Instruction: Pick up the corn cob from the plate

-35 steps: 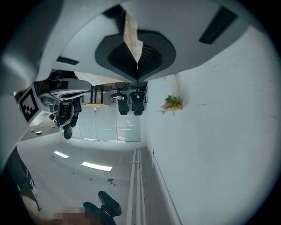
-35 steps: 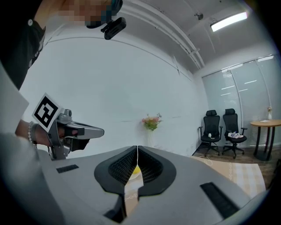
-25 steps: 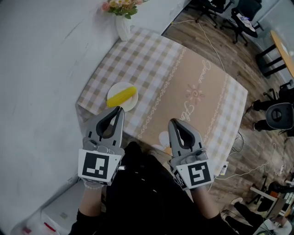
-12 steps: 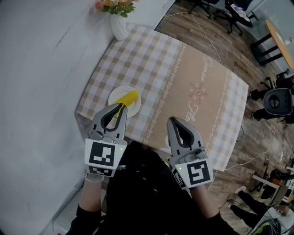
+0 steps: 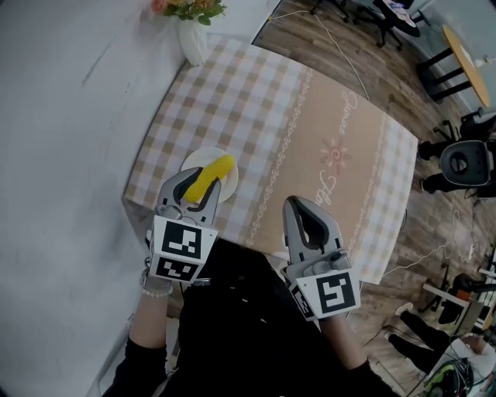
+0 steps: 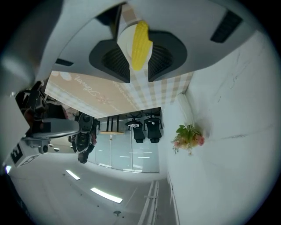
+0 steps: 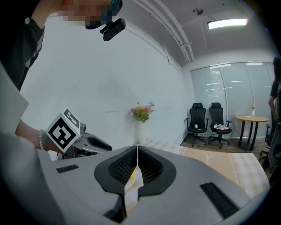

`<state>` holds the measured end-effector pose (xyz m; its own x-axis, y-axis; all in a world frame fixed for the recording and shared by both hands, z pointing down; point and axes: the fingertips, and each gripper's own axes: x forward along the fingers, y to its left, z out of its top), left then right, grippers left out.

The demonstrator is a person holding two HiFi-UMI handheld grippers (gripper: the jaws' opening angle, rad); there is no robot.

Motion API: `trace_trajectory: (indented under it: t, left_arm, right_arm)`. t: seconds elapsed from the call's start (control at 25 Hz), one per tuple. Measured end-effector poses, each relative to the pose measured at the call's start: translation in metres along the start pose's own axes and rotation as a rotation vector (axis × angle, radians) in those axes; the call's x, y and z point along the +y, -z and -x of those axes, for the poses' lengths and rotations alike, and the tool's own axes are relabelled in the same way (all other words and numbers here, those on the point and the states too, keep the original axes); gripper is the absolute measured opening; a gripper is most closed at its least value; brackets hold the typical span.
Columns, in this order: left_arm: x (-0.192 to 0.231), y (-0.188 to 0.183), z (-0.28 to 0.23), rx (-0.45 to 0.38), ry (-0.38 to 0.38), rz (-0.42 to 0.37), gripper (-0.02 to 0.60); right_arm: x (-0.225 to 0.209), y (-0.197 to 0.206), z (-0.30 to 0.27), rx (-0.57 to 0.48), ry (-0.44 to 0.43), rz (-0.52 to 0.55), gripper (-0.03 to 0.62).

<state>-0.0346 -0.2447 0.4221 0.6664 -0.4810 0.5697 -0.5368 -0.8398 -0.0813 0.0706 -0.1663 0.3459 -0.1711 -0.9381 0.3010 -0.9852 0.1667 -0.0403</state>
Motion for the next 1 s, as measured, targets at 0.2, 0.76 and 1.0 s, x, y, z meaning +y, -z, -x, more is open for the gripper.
trace_trajectory:
  t: [0.2, 0.76, 1.0]
  left_arm:
    - [-0.002, 0.027, -0.025, 0.087, 0.041, -0.002, 0.179]
    - [-0.002, 0.09, -0.084, 0.28, 0.13, -0.077, 0.235]
    - [-0.003, 0.109, -0.098, 0.317, 0.157, -0.035, 0.245]
  right_arm:
    - [-0.002, 0.003, -0.005, 0.013, 0.022, -0.006, 0.043]
    - [-0.009, 0.018, -0.013, 0.061, 0.082, -0.032, 0.043]
    - [-0.01, 0.027, -0.012, 0.083, 0.106, -0.044, 0.043]
